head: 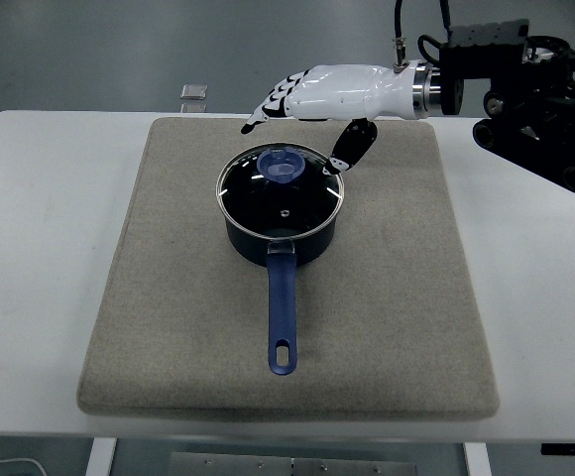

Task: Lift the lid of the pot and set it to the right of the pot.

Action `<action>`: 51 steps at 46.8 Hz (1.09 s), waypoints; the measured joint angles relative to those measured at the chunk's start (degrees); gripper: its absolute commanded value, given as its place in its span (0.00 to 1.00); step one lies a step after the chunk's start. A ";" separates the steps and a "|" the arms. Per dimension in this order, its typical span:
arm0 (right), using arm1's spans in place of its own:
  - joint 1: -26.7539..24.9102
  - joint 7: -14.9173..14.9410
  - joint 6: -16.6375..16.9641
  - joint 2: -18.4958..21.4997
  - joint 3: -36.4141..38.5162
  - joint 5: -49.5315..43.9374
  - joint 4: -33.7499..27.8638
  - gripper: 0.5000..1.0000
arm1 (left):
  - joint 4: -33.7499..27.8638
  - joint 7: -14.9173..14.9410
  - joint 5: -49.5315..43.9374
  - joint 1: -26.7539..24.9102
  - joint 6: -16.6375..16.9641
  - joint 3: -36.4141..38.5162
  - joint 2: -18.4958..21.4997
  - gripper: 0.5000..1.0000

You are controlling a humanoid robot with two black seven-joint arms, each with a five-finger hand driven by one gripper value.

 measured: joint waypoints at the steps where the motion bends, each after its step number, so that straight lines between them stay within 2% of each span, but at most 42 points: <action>1: -0.01 0.00 -0.29 0.14 -0.07 -0.02 -0.05 0.85 | 0.01 0.01 0.00 0.01 0.00 0.00 0.00 1.00; 12: -0.14 0.00 -3.20 0.90 -3.18 -0.16 -0.73 0.85 | -0.02 0.01 0.00 -0.01 0.00 0.00 0.00 1.00; 28: -0.83 0.00 -3.53 1.04 -3.18 -0.09 -1.18 0.85 | 0.01 0.01 0.00 -0.01 0.00 0.00 0.00 1.00; 37: -2.07 0.00 -5.31 3.85 -3.37 -0.09 -3.65 0.85 | -0.02 0.00 0.00 -0.02 0.00 0.00 0.00 1.00; 51: -2.10 0.00 -5.49 4.58 -3.40 -0.09 -3.99 0.85 | 0.01 0.01 0.00 0.00 0.00 0.00 0.00 1.00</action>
